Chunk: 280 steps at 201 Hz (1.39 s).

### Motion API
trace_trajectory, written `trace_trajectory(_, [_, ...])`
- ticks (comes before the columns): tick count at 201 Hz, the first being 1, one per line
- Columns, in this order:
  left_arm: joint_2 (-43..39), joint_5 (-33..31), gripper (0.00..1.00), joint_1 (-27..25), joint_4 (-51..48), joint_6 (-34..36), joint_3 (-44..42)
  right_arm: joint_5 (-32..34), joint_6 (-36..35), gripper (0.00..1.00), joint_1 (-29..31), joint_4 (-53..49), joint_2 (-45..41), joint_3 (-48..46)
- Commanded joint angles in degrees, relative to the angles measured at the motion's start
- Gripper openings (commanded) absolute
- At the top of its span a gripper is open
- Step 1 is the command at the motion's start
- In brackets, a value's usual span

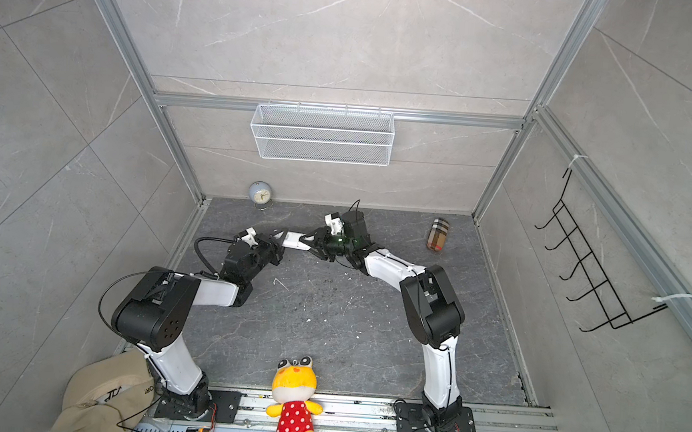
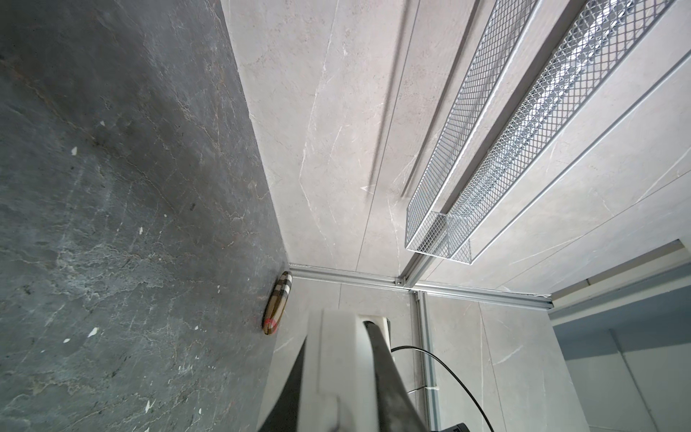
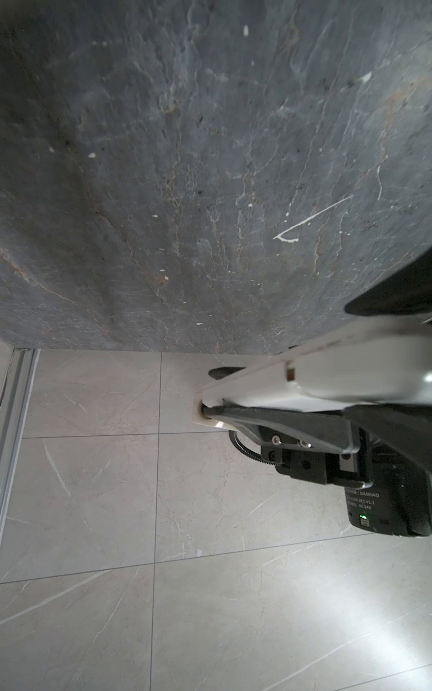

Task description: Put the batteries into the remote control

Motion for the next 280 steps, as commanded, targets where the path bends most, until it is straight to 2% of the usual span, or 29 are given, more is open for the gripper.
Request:
trace_trajectory(1, [-2.7, 0.0, 0.11, -0.2, 4.6, 0.8, 2.0, 1.3, 0.6, 0.39, 0.3, -1.1, -0.7, -0.9])
trace_trajectory(107, [-1.0, -1.0, 0.11, -0.4, 7.1, -1.1, 1.6, 1.0, 2.1, 0.41, 0.2, -0.4, -0.4, 1.1])
trace_trajectory(168, [2.9, -3.0, 0.11, -1.4, 12.3, -7.5, 2.1, 0.9, 4.2, 0.41, 0.5, 0.6, 0.0, 3.6])
trace_trajectory(221, [3.2, -3.8, 0.11, -1.6, 12.9, -8.1, 1.9, 1.0, 4.7, 0.41, 0.4, 0.3, -0.1, 3.9])
trace_trajectory(244, [3.4, -4.1, 0.11, -1.6, 12.9, -8.3, 1.6, 0.7, 4.5, 0.47, 0.4, 0.3, -0.5, 4.1])
trace_trajectory(267, [3.7, -4.3, 0.11, -1.6, 13.0, -8.6, 1.4, 0.2, 4.0, 0.66, 0.1, 0.2, -1.1, 4.0])
trace_trajectory(280, [3.6, -4.4, 0.11, -1.6, 13.0, -8.6, 1.4, -0.1, 3.7, 0.71, -0.1, 0.0, -1.7, 3.7])
